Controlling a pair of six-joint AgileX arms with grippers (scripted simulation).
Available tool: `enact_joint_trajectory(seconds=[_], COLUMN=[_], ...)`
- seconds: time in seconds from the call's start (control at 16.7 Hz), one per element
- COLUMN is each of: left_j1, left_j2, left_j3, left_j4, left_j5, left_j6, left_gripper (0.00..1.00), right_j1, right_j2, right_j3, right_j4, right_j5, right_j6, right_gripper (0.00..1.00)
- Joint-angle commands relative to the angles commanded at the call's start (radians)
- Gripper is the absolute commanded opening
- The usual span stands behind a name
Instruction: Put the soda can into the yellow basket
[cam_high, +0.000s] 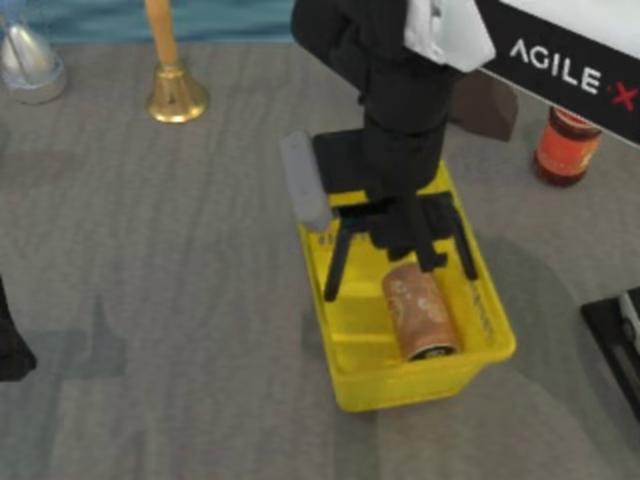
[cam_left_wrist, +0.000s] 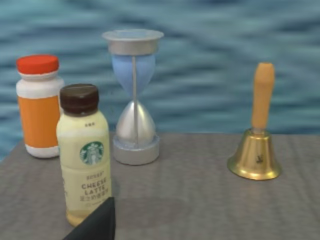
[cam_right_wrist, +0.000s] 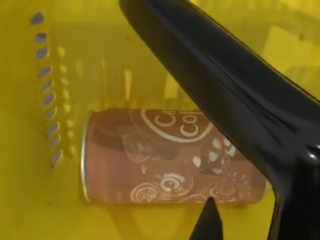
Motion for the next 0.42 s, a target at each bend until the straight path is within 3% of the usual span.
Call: enact_joint_trajectory(seconds=[0.42], left_j1=[0.0], left_j2=[0.0], left_j3=[0.0], left_j4=[0.0], left_j5=[0.0], left_j6=[0.0], left_gripper=[1.0], right_j1=[-0.027], right_j2=[-0.022], right_j3=[0.147], right_j4=[-0.169], right_j5=[0.0], right_j6=[-0.032], right_gripper=[0.0])
